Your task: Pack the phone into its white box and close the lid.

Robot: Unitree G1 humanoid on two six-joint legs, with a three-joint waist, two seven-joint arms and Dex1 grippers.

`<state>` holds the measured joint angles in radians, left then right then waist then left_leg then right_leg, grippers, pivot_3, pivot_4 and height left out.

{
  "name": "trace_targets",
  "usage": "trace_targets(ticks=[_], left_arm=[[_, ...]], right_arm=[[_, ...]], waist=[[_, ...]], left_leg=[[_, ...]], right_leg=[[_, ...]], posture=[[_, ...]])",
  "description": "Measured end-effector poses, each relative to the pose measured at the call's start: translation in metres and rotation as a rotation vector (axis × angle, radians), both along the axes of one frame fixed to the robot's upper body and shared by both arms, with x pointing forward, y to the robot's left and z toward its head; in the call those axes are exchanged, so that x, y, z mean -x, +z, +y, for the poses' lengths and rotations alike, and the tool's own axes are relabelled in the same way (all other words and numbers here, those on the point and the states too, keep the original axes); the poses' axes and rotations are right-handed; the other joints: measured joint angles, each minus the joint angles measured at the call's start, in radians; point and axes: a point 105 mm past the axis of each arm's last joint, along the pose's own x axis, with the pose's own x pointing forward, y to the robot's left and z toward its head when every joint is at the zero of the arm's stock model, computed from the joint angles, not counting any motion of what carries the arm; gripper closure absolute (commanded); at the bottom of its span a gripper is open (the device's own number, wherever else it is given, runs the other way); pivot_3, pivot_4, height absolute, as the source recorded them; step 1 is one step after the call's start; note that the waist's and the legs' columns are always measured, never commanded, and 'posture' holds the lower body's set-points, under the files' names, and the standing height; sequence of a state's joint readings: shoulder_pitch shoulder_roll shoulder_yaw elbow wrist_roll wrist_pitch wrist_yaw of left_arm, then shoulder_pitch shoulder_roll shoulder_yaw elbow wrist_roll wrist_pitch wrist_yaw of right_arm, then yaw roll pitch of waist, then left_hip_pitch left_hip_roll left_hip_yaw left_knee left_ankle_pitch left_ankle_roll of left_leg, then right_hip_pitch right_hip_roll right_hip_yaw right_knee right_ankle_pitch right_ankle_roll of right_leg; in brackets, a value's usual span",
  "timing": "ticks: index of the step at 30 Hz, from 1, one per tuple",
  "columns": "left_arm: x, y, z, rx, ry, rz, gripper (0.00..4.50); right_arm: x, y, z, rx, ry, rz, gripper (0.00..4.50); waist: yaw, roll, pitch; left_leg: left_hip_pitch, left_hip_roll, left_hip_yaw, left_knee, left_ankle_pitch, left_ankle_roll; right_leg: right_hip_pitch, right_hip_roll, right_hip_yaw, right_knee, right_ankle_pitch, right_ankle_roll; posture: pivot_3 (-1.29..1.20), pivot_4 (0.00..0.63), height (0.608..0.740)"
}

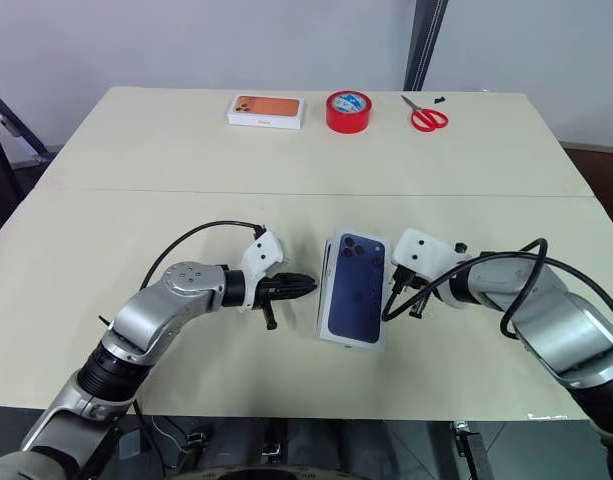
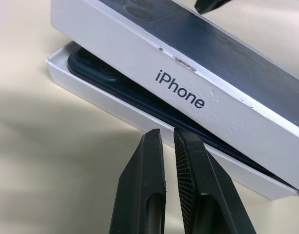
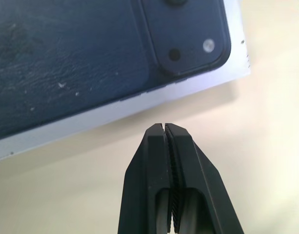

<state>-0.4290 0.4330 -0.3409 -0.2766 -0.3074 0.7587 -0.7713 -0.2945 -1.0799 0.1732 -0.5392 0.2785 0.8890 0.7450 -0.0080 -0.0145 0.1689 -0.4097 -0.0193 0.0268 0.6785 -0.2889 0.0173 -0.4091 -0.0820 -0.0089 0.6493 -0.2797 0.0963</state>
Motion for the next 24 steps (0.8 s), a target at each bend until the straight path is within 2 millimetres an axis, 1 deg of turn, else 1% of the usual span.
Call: trace_targets(ticks=[6, 11, 20, 24], left_arm=[[0.000, -0.001, 0.001, -0.002, 0.007, 0.000, 4.03], [0.000, -0.001, 0.000, 0.000, 0.007, 0.000, 4.03], [-0.001, 0.000, 0.002, -0.004, 0.012, -0.001, 4.03], [-0.002, 0.000, 0.003, -0.004, 0.017, -0.003, 4.03]], right_arm=[[0.002, -0.006, -0.001, 0.007, 0.000, 0.015, 4.42], [0.003, -0.012, 0.008, -0.024, 0.014, 0.025, 4.42], [0.003, -0.004, 0.020, -0.053, 0.055, 0.003, 4.42], [0.001, -0.001, 0.021, -0.054, 0.052, -0.003, 4.42]], waist=[[0.000, 0.000, 0.000], [0.000, 0.000, 0.000], [-0.002, 0.000, 0.000], [-0.001, 0.000, 0.000]], left_leg=[[0.000, 0.000, 0.000, 0.000, 0.000, 0.000], [0.000, 0.000, 0.000, 0.000, 0.000, 0.000], [0.000, 0.000, 0.000, 0.001, 0.000, 0.000], [0.000, 0.000, 0.000, 0.001, 0.000, 0.000]], right_leg=[[0.000, 0.000, 0.000, 0.000, 0.000, 0.000], [0.000, 0.000, 0.000, 0.000, 0.000, 0.000], [0.000, 0.000, 0.000, 0.000, 0.000, 0.000], [0.000, 0.000, 0.000, 0.000, 0.000, 0.000]], posture=[[0.00, 0.150, 0.725], [0.00, 0.150, 0.725], [0.00, 0.150, 0.725], [0.00, 0.150, 0.725]])
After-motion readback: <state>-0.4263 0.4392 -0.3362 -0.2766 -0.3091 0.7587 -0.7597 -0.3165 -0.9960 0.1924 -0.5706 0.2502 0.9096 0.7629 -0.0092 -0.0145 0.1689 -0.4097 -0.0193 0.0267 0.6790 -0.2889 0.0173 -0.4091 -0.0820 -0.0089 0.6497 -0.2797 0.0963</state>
